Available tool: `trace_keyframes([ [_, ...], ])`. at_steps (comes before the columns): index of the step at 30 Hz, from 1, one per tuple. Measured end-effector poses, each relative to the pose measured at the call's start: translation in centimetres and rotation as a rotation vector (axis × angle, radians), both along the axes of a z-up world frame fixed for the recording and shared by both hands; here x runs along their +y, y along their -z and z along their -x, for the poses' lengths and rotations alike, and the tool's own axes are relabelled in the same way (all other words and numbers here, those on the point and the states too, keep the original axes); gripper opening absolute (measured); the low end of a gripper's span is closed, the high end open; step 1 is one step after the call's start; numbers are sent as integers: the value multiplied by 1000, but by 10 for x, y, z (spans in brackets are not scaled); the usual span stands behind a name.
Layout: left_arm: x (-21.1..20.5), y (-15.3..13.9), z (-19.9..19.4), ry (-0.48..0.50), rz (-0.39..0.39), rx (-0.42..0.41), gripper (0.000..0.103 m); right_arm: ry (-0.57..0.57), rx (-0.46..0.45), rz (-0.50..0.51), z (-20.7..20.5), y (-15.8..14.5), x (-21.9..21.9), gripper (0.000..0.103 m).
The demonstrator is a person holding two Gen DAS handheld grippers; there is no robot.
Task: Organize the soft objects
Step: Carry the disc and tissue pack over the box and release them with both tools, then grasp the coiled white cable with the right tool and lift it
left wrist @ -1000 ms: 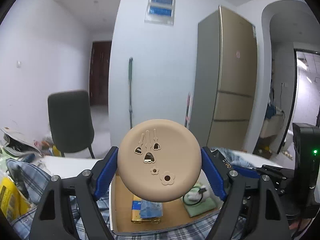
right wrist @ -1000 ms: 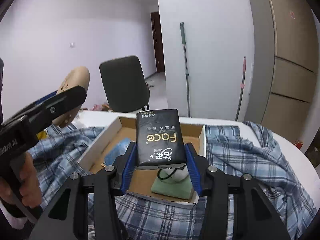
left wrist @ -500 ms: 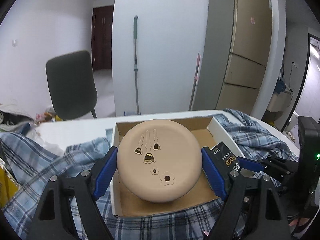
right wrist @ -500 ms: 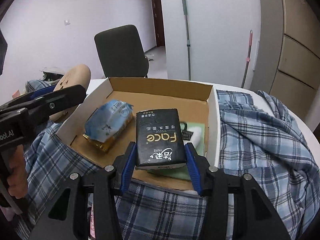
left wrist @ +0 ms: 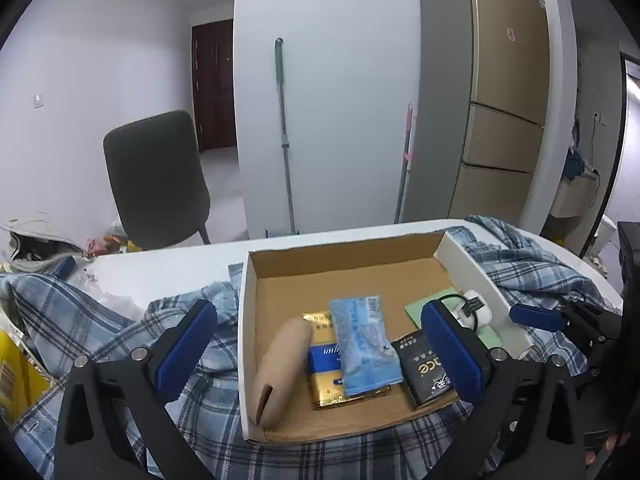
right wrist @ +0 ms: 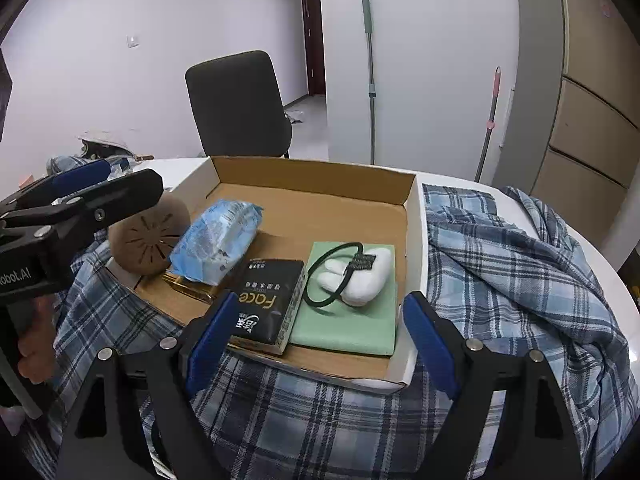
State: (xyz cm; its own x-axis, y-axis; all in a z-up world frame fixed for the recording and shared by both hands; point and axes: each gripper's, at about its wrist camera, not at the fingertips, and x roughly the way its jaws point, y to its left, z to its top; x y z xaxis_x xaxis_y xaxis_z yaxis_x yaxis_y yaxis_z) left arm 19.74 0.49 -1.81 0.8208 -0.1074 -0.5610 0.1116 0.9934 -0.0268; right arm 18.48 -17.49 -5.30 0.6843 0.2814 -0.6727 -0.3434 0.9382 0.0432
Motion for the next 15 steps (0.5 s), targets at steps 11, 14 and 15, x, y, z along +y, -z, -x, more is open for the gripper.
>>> trace_keyframes([
  [11, 5, -43, 27, -9, 58, -115, 103, 0, -67, -48, 25, -46, -14, 83],
  [14, 4, -62, 45, 3, 61, -157, 103, -6, -105, -58, 41, -64, -19, 83],
  [15, 3, -68, 51, 4, 60, -170, 103, -7, -122, -62, 48, -70, -20, 83],
])
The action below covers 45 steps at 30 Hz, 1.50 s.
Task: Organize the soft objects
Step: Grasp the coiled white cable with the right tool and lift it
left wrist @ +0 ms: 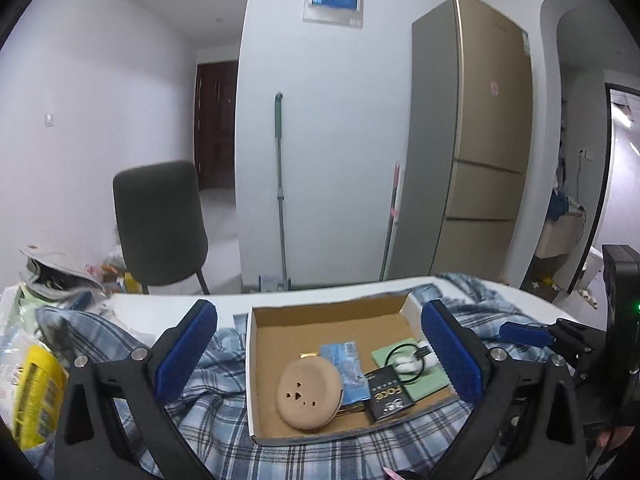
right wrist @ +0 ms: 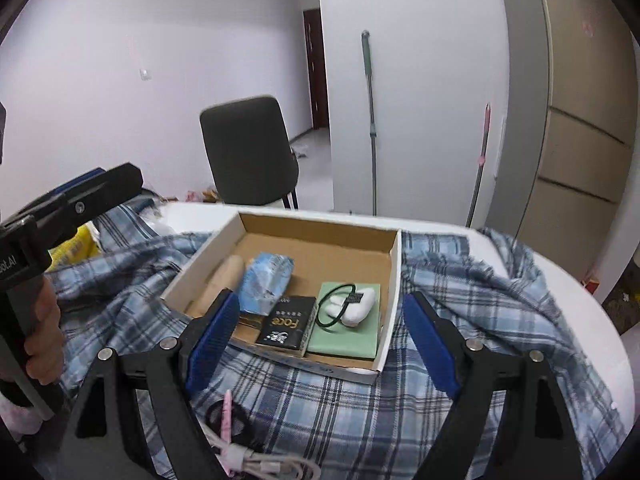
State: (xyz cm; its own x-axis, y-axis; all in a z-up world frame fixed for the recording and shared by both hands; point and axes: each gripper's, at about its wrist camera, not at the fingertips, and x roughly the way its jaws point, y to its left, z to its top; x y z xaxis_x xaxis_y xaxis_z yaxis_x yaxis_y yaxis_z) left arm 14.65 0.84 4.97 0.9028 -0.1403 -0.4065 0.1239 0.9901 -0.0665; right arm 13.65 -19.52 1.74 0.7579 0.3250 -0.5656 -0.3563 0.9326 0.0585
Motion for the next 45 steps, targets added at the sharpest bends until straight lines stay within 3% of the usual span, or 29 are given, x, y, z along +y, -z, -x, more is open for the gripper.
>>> trace_keyframes([
  [4, 1, -20, 26, 1, 11, -37, 103, 7, -96, -4, 29, -22, -4, 85],
  [12, 3, -32, 79, -7, -5, -86, 103, -11, -116, -36, 64, -24, -8, 86],
  [21, 8, 2, 108, 29, 36, -28, 103, -3, -43, -10, 62, 14, -14, 86],
  [24, 10, 13, 107, 66, 61, 7, 103, -15, 7, 5, 56, 24, -14, 86],
  [28, 12, 22, 105, 44, 44, 12, 103, -73, 94, 56, 52, 37, -9, 86],
  [33, 13, 26, 105, 30, 44, 22, 103, -165, 232, 54, 51, 55, -1, 86],
  [37, 15, 19, 110, 50, 75, 33, 103, -206, 276, 100, 50, 72, 12, 82],
  [40, 14, 15, 114, 55, 68, 21, 103, -244, 298, 136, 48, 81, 24, 77],
  [45, 13, 15, 114, 60, 63, 20, 103, -332, 323, 179, 43, 87, 43, 76],
])
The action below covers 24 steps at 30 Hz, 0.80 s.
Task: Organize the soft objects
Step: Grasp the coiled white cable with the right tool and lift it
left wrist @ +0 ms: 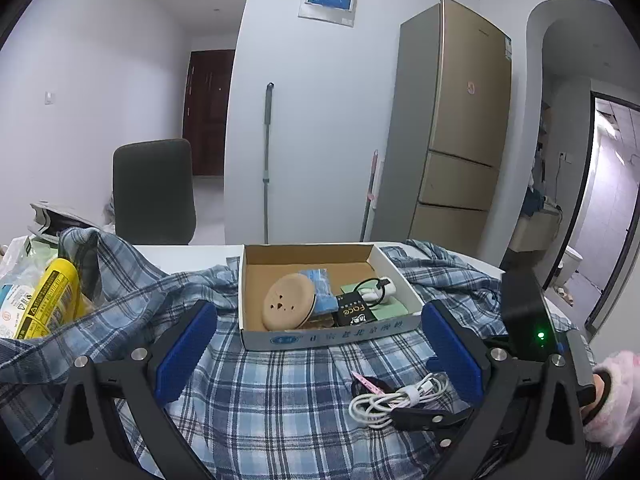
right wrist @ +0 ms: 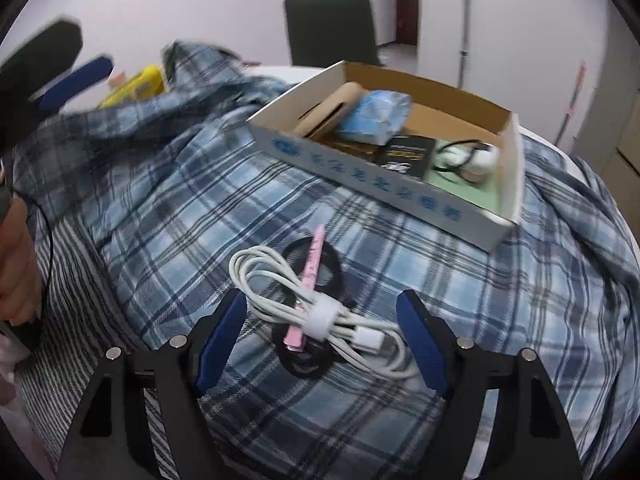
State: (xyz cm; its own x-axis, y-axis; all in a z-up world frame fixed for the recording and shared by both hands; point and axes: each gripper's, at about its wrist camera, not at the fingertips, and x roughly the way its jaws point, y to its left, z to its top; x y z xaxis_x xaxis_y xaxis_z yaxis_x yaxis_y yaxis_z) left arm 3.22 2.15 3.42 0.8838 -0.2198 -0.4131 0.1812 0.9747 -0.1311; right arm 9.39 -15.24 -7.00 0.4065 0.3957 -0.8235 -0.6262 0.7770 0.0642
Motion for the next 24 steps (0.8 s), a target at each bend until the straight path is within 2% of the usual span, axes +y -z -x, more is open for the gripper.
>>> trace_keyframes([
  [4, -1, 2, -1, 7, -4, 8, 103, -48, 20, 36, -6, 7, 10, 61],
  [8, 0, 1, 0, 11, -2, 6, 103, -68, 58, 14, -12, 10, 11, 44],
  [14, 1, 1, 0, 10, 0, 6, 103, -43, 21, 10, -6, -2, 1, 21],
  [17, 1, 2, 0, 9, -1, 8, 103, 5, 7, -11, -6, -10, -7, 21],
  [21, 0, 3, -1, 12, -4, 13, 103, 105, 44, -58, -14, -15, -23, 21],
  [24, -2, 4, -3, 13, -6, 20, 103, 143, 69, -33, -19, -7, -29, 21],
])
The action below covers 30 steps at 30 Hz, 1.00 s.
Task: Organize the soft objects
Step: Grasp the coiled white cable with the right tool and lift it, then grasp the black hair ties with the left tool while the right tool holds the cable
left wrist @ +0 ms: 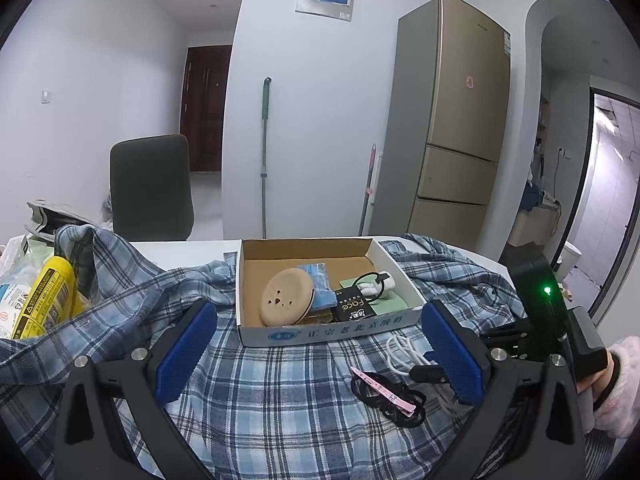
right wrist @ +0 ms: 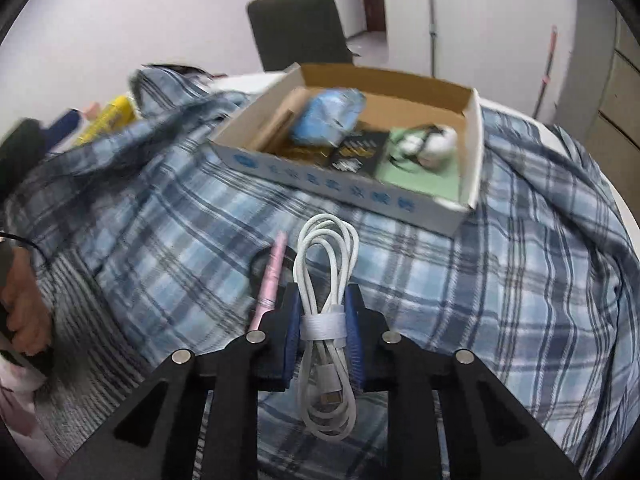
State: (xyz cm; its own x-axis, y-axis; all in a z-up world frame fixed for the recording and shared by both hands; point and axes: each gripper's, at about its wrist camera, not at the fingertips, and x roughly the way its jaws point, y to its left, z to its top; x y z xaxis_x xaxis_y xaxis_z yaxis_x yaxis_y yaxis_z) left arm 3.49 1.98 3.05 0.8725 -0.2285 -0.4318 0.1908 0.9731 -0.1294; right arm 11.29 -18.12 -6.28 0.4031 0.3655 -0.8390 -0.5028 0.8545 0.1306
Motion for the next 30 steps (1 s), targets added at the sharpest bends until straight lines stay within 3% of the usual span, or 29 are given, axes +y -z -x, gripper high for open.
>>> trace_keyframes([
  [5, 0, 0, 0, 0, 0, 1, 103, 2, 50, 40, -1, 17, -6, 21],
  [15, -1, 3, 1, 5, -7, 13, 103, -55, 45, 109, 15, 23, -8, 24],
  [19, -4, 3, 1, 10, -16, 13, 103, -49, 8, 140, 23, 22, -9, 21],
  [24, -7, 7, -2, 11, -29, 29, 103, -2, -74, 97, 30, 5, -17, 20],
  [27, -9, 8, -4, 17, -34, 35, 103, 1, -56, 92, 27, 2, -8, 20],
  [30, -10, 8, -4, 18, -35, 36, 103, 36, 2, 172, 22, 14, 2, 20],
])
